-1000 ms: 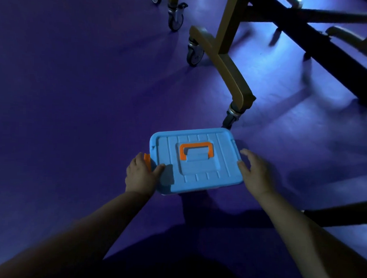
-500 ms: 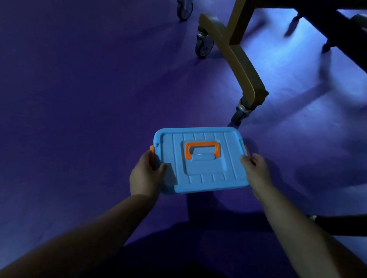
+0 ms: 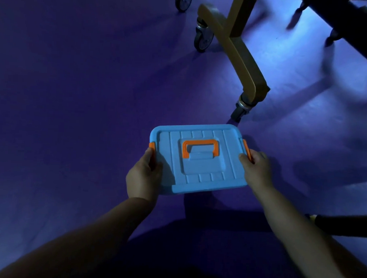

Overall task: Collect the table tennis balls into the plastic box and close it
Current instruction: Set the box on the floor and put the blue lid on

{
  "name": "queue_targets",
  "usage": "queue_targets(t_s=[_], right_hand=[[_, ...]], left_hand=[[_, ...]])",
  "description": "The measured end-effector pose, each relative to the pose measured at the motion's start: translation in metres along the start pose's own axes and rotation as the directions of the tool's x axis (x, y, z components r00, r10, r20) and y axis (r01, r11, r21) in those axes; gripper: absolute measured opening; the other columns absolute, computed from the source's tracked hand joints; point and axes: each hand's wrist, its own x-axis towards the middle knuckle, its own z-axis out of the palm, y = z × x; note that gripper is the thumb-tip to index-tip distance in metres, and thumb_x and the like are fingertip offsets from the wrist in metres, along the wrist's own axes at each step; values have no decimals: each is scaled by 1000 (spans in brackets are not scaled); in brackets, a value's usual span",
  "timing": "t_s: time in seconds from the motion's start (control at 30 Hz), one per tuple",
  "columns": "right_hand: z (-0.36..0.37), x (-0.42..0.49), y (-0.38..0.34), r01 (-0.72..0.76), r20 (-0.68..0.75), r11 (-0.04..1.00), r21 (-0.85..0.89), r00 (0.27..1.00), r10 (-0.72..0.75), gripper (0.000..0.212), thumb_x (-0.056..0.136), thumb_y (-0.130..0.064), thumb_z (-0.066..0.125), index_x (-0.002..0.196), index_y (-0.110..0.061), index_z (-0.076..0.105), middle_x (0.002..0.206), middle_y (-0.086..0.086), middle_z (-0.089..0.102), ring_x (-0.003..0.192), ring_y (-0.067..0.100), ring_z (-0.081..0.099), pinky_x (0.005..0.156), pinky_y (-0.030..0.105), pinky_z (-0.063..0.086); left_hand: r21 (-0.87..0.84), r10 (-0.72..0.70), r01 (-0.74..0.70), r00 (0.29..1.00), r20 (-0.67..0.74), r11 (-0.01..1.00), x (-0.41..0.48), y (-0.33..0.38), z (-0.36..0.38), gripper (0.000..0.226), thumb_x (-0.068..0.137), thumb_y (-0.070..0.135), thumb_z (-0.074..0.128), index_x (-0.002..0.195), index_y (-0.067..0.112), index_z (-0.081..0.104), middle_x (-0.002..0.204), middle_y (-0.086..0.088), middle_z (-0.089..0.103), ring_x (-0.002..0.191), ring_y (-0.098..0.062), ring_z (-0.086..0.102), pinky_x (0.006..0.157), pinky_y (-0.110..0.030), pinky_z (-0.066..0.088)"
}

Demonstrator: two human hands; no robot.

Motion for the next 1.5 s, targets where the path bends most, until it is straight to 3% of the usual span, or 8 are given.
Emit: queue_targets(t_s=[0.23,0.37,0.63,0.8,0.97,1.1,1.33,1.5], right_hand=[[1,1,-1,98,-34,969,-225,994,-108,20,91,-22,55,92,-5,67,88,9,50,77,30,54,63,32,40],[2,-2,-3,78,-32,963,-258,996,-89,22,92,-23,53,95,-5,65,96,14,51,81,31,54,65,32,40],[2,-5,-3,44,-28,978,-204,998,-51,24,93,-25,54,106,-8,65,101,14,53,83,26,52,68,28,34],[1,-16,2,-32,-73,999,-29,997,29,19,91,-26,56,99,-12,64,95,10,63,81,23,56,66,26,35],[13,-56,-5,-186,-210,962,201,951,228,61,81,-32,63,130,1,48,122,15,57,100,22,55,77,25,37],[26,-70,-13,-278,-229,810,516,867,443,89,52,-57,57,117,4,50,115,19,58,90,23,58,69,32,47],[17,-80,-20,-430,104,604,671,862,497,20,86,-23,65,97,-8,58,87,7,63,84,19,60,66,36,57],[-9,-49,-9,-363,20,538,761,841,540,24,79,-6,64,103,-2,65,96,14,71,84,24,70,58,32,58]], left_hand=[[84,176,-178,984,22,980,4,1,1,48,83,6,59,129,10,51,130,-9,56,118,-30,52,95,-43,46],[458,596,-673,735,323,581,22,11,14,61,70,7,54,130,9,55,136,-11,55,125,-37,50,100,-51,41],[537,387,-731,680,623,420,30,23,30,78,80,47,6,143,15,40,151,-1,37,144,-27,24,117,-48,10],[501,451,-476,874,181,723,33,21,14,52,83,28,47,132,10,50,138,-12,51,133,-37,38,106,-48,31],[115,-358,345,925,127,932,33,19,12,48,85,34,59,118,1,50,121,-18,56,106,-39,56,90,-48,49],[108,-358,345,925,129,932,31,30,23,44,85,40,57,109,4,59,105,-15,64,94,-35,62,83,-44,53],[-43,-343,359,916,210,932,11,67,81,49,85,45,59,110,4,55,109,-17,64,98,-38,61,87,-46,51],[-166,-213,305,883,418,938,3,95,119,42,85,33,63,113,3,55,108,-14,65,91,-27,62,73,-37,51]])
